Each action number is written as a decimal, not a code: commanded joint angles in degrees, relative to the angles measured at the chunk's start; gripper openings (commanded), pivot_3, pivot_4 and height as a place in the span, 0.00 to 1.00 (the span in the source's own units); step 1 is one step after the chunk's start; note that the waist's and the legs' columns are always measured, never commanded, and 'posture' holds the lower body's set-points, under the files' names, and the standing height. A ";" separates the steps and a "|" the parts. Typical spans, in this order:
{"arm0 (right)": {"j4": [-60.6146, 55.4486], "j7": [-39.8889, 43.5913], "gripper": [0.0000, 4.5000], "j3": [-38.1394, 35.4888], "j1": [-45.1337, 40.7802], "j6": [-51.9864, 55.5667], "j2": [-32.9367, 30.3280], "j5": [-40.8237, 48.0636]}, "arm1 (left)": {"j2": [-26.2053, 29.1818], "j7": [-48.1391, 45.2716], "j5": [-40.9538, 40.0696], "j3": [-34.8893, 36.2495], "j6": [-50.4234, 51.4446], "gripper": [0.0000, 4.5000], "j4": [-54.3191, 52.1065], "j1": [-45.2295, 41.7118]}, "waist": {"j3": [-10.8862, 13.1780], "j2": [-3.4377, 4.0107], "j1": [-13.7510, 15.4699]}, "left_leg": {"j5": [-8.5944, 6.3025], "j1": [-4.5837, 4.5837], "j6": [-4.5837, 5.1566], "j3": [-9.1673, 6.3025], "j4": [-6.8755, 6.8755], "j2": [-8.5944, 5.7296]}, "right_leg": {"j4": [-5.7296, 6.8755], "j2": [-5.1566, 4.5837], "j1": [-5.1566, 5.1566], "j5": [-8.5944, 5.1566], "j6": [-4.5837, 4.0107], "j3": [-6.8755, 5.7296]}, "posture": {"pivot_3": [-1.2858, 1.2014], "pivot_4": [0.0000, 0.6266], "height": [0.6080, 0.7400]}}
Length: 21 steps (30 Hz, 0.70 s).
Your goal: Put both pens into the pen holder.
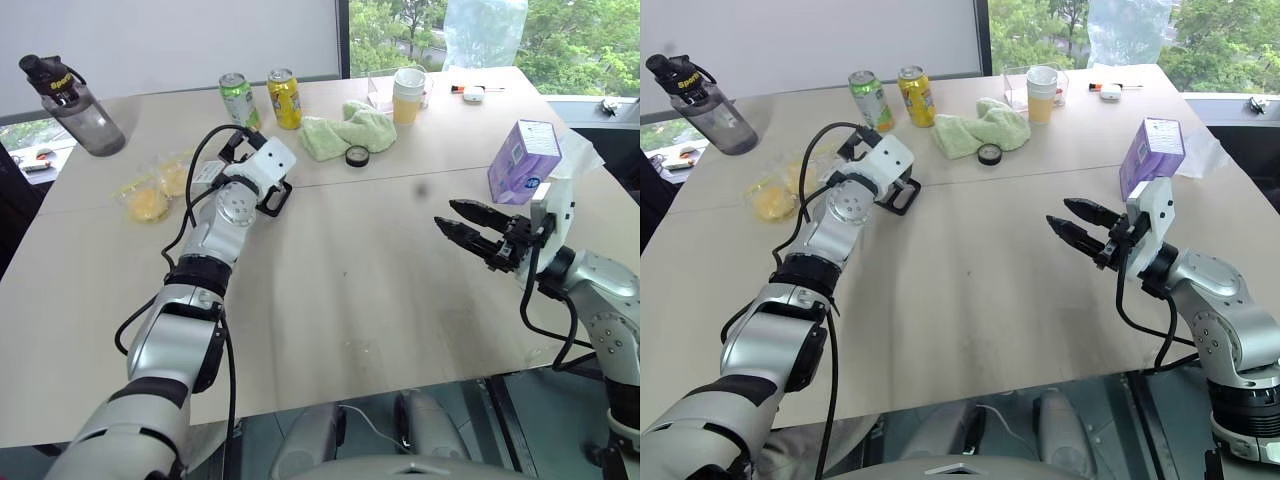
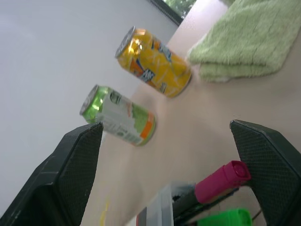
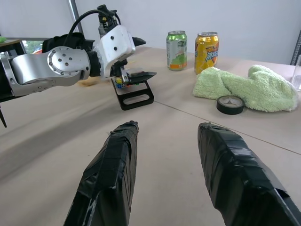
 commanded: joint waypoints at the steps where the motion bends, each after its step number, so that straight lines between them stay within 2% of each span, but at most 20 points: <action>1: -1.16 1.04 0.48 -0.98 0.05 -1.81 -0.45 0.20 | 1.24 2.05 -0.16 1.37 0.13 1.00 0.28 -0.16 | 0.00 0.00 -0.03 | 0.00 0.00 0.00 0.00 0.00 0.00 | 0.00 0.00 0.00 0.00 0.00 0.00 | 0.52 0.24 1.00; 14: -0.35 2.26 0.48 -0.90 0.78 -3.24 -0.41 -0.47 | -0.89 1.71 -5.11 4.14 -2.98 1.00 0.67 -0.70 | 0.00 0.00 0.02 | 0.00 0.00 0.00 0.00 0.01 0.00 | -0.01 0.00 0.00 0.00 0.00 0.00 | 0.52 0.24 1.00; 21: 0.03 2.32 0.48 -0.33 -0.13 -3.08 -0.22 -0.58 | -2.63 -4.11 -10.04 5.51 -4.11 1.00 -2.30 0.02 | 0.00 0.00 -0.01 | 0.00 0.00 0.00 0.00 0.01 0.00 | -0.01 0.00 0.00 0.00 0.00 0.00 | 0.52 0.24 1.00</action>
